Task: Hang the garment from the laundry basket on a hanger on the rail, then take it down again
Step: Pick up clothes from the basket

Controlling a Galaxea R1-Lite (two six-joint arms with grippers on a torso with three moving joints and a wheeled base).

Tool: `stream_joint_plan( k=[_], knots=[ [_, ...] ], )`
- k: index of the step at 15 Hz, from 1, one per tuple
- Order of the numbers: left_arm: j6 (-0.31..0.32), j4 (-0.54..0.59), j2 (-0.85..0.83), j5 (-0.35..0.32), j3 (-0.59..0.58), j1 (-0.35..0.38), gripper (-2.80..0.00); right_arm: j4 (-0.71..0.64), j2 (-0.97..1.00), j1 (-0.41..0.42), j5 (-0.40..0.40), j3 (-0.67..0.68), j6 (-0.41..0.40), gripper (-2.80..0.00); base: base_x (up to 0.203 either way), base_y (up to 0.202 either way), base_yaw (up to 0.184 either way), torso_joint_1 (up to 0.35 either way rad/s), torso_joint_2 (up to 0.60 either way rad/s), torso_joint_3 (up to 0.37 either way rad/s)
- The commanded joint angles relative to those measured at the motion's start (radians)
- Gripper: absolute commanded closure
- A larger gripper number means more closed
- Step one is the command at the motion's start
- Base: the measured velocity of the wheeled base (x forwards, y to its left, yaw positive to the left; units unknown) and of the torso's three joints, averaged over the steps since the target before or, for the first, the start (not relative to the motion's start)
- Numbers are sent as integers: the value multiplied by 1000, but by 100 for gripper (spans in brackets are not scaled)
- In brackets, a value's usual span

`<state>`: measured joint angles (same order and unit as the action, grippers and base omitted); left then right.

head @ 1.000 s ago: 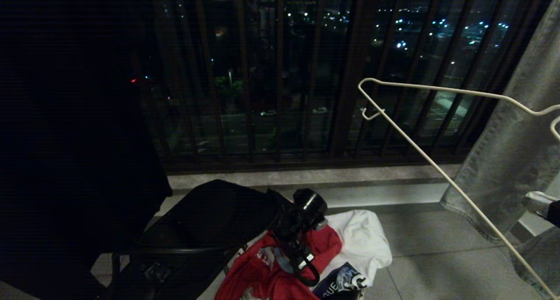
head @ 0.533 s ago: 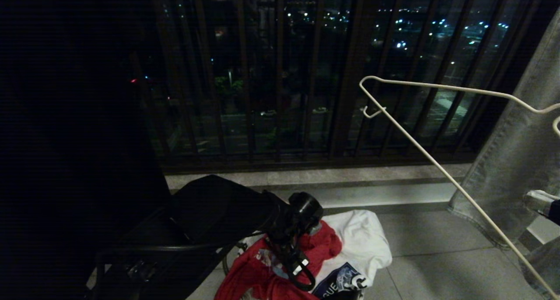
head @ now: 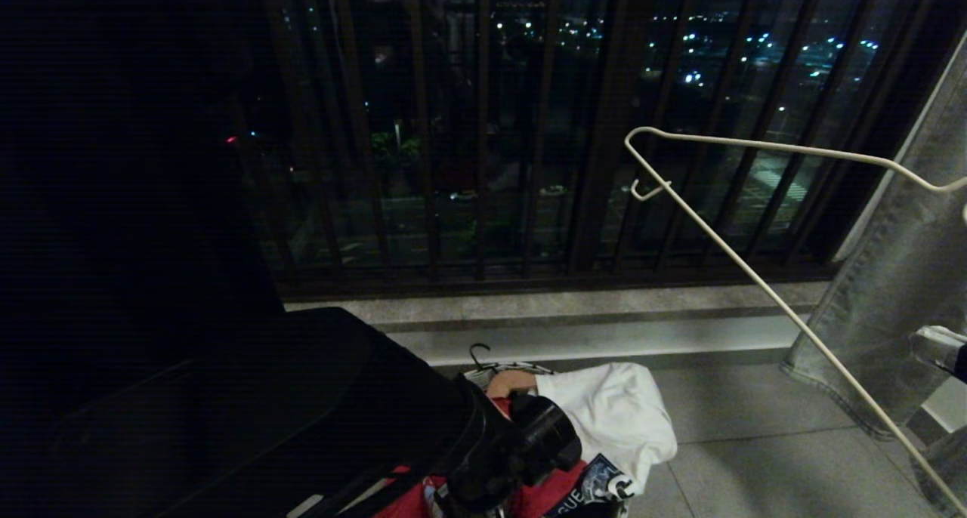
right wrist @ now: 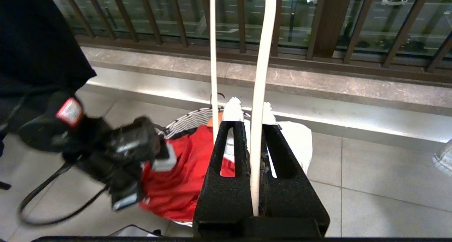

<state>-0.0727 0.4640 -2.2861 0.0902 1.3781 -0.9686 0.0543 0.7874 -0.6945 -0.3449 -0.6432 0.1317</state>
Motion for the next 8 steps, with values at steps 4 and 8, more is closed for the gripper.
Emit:
stream_joint_plan(
  k=[4,8],
  knots=[
    [-10,2,-1,6,-22,-27,0,0,-1,0,-2,2,2,0,0,0,0,0,0,0],
    [-27,2,-24,49,-13,-15,-280,1,6,0,-2,4,2,0,0,0,0,0,0,0]
  ],
)
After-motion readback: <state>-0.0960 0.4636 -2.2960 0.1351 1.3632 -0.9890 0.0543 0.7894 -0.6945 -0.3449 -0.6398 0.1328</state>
